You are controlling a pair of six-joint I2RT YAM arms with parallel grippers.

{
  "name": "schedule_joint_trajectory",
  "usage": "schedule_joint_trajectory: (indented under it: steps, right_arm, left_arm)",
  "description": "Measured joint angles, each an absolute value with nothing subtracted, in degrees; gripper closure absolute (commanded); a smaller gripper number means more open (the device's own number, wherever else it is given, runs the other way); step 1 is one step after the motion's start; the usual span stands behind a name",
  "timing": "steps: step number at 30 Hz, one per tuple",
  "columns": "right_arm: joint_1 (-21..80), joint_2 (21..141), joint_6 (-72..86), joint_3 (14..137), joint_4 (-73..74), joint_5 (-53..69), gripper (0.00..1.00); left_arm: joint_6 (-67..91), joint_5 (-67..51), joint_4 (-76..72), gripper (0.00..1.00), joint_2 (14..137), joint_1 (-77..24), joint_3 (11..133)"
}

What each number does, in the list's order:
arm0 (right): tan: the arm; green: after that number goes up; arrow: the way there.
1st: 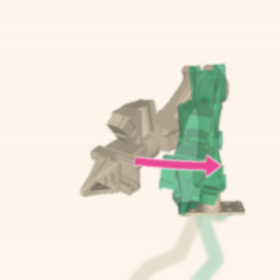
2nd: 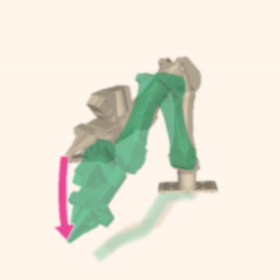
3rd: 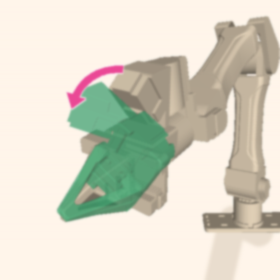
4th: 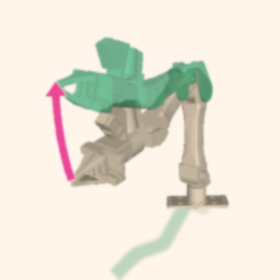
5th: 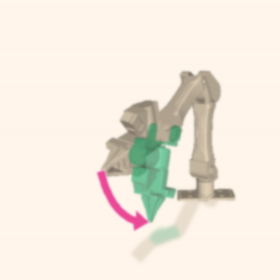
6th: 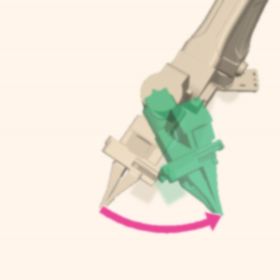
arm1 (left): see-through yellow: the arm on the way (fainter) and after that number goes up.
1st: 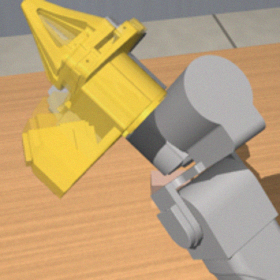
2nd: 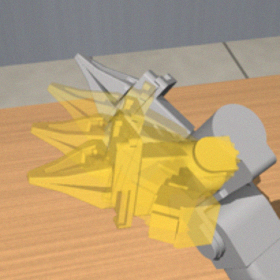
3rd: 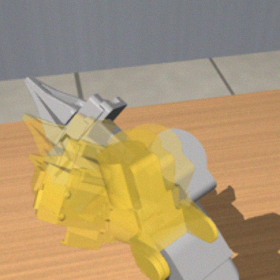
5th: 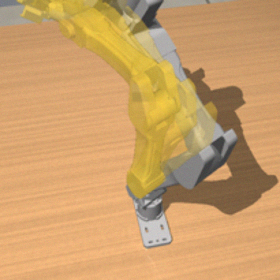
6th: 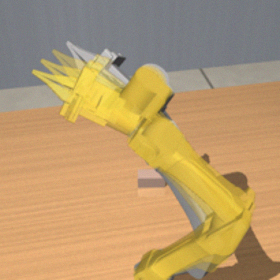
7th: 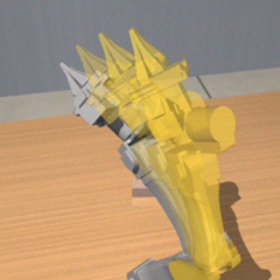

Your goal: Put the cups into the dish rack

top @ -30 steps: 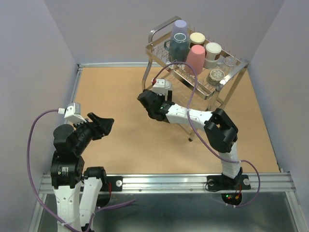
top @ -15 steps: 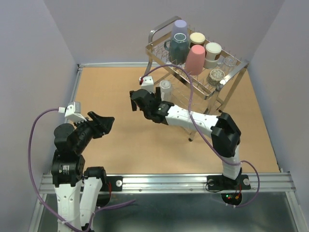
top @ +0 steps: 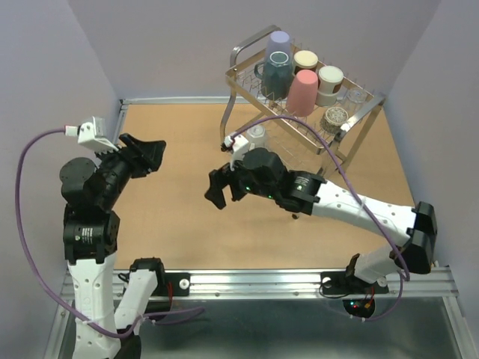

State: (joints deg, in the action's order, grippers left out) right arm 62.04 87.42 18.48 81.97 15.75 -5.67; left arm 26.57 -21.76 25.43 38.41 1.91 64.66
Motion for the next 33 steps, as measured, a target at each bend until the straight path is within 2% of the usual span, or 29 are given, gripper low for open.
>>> schedule_joint_trajectory:
  steps: [4, 9, 13, 17, 24, 33]
  right_arm:
    - [62.4, 77.7, 20.9, 72.4, 20.4, -5.7, 0.0]
    - [62.3, 64.6, 22.3, 71.4, 23.0, -8.3, 0.0]
    - [62.3, 59.6, 21.6, 78.4, 23.2, -13.3, 0.0]
    - [62.3, 60.6, 19.1, 87.7, 22.3, -20.1, 0.0]
    - [62.3, 58.6, 12.2, 92.7, 22.9, -40.1, 0.0]
    - [62.3, 42.1, 2.9, 85.7, 22.7, -73.9, 0.0]
  left_arm:
    - [24.6, -20.8, 23.3, 0.31, 42.9, 1.9, 74.5]
    - [24.3, -20.7, 19.0, 0.32, 45.8, 1.9, 80.6]
    - [26.2, -21.0, 16.8, 0.34, 47.6, 1.9, 80.7]
    - [28.8, -22.0, 14.7, 0.35, 49.7, 1.9, 80.6]
    - [31.6, -23.8, 11.4, 0.34, 52.0, 1.9, 79.0]
    - [32.4, -24.0, 9.6, 0.35, 52.8, 1.2, 76.9]
